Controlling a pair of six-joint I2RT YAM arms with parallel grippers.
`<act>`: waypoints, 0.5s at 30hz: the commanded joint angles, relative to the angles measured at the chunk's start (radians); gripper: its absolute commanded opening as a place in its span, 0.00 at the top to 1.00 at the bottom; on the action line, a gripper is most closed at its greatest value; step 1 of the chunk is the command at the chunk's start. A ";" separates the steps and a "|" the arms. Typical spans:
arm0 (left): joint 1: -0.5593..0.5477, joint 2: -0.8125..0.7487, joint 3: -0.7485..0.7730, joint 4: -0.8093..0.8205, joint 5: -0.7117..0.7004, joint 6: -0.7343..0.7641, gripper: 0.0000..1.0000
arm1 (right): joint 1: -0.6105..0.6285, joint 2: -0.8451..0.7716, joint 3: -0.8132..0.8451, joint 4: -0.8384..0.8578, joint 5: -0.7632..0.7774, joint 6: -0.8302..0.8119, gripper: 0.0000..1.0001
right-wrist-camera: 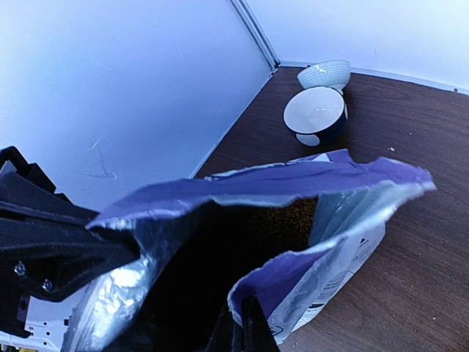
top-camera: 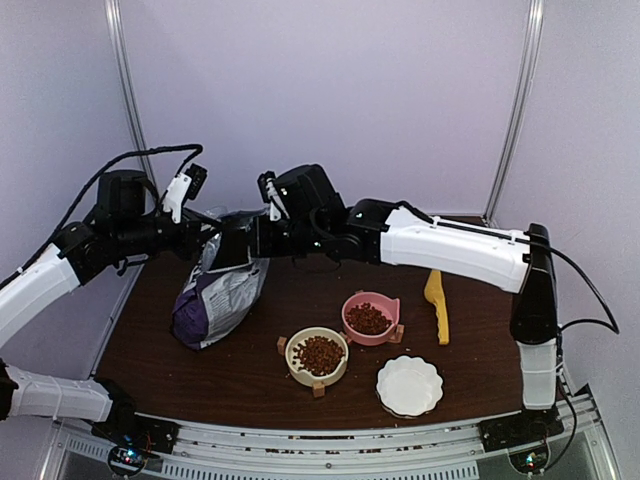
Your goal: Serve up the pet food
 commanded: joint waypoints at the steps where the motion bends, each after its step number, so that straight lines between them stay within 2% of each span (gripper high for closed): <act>1: -0.002 -0.019 0.025 0.130 0.240 -0.028 1.00 | 0.010 0.045 0.142 0.091 -0.165 -0.077 1.00; 5: -0.001 -0.047 0.018 0.153 0.286 -0.043 1.00 | 0.002 0.104 0.234 0.094 -0.280 -0.103 1.00; 9: -0.001 -0.069 0.021 0.151 0.281 -0.048 1.00 | -0.012 0.124 0.248 0.135 -0.342 -0.082 0.91; 12: -0.002 -0.081 0.027 0.123 0.173 -0.066 0.99 | -0.018 0.107 0.228 0.120 -0.314 -0.075 0.78; 14: -0.001 -0.088 0.038 0.092 0.095 -0.067 0.95 | -0.019 0.076 0.181 0.121 -0.297 -0.075 0.72; 15: -0.002 -0.094 0.042 0.080 0.069 -0.061 0.87 | -0.018 0.055 0.156 0.126 -0.287 -0.072 0.68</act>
